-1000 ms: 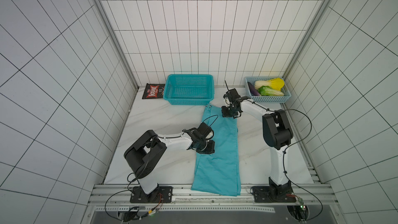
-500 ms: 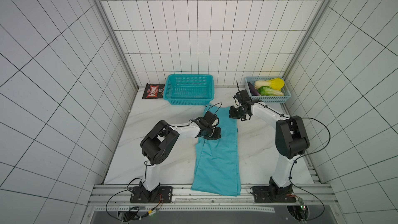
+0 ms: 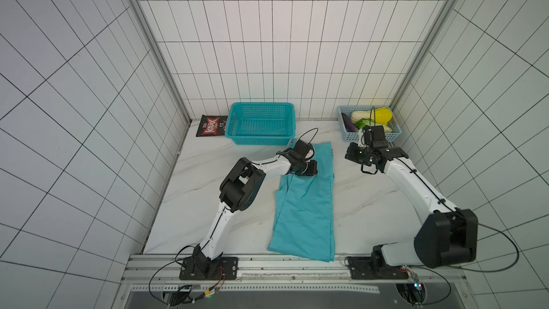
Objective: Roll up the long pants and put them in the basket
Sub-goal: Move the long pant to the center of the board.
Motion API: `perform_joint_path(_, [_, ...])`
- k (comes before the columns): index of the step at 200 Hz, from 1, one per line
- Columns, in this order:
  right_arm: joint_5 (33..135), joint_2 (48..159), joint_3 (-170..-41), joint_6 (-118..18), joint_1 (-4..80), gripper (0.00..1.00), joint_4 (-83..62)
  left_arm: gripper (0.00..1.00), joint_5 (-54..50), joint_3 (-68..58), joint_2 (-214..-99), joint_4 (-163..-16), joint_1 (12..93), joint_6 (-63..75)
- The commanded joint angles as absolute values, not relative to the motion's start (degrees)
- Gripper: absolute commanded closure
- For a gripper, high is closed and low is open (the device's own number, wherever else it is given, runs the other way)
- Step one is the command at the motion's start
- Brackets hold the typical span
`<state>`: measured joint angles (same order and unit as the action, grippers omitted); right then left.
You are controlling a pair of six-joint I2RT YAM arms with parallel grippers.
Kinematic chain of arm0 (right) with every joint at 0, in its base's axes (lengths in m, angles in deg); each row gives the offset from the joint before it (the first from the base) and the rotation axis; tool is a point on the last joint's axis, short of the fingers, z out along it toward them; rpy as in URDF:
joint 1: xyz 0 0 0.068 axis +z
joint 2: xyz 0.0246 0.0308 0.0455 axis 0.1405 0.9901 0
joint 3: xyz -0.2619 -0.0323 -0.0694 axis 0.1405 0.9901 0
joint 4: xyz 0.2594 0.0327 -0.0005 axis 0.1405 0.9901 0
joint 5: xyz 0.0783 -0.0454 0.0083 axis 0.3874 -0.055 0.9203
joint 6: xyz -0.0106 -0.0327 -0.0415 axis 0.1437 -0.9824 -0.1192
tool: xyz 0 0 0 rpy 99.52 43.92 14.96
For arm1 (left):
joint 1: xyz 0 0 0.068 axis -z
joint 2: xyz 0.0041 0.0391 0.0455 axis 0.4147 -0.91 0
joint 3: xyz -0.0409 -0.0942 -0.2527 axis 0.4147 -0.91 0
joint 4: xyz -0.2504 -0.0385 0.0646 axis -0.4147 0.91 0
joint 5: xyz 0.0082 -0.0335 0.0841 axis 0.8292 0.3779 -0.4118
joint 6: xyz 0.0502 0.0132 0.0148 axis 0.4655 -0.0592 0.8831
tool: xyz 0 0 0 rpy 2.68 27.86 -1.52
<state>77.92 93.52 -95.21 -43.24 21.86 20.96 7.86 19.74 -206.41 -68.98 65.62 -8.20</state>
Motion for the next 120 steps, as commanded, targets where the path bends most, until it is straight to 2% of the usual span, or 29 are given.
perform_joint_path(1, [78.4,90.5,-92.6,-45.1,21.8,0.99,24.4,0.92,6.7,26.1,-212.5,-67.7,63.3,-7.3])
perform_joint_path(44, [85.7,83.6,-84.9,-44.7,21.9,0.97,26.3,0.92,6.2,43.1,-223.3,-67.9,61.9,-7.1])
perform_joint_path(71, [85.3,78.6,-80.6,-44.1,22.4,0.96,27.8,0.91,8.7,51.6,-226.2,-67.5,61.8,-7.6])
perform_joint_path(99, [85.1,74.3,-78.7,-44.1,22.4,0.9,30.4,0.86,11.8,48.1,-219.2,-67.5,62.2,-7.4])
perform_joint_path(120, [89.5,72.3,-76.4,-43.2,22.6,0.86,30.9,0.82,14.8,38.4,-205.6,-67.3,62.2,-7.3])
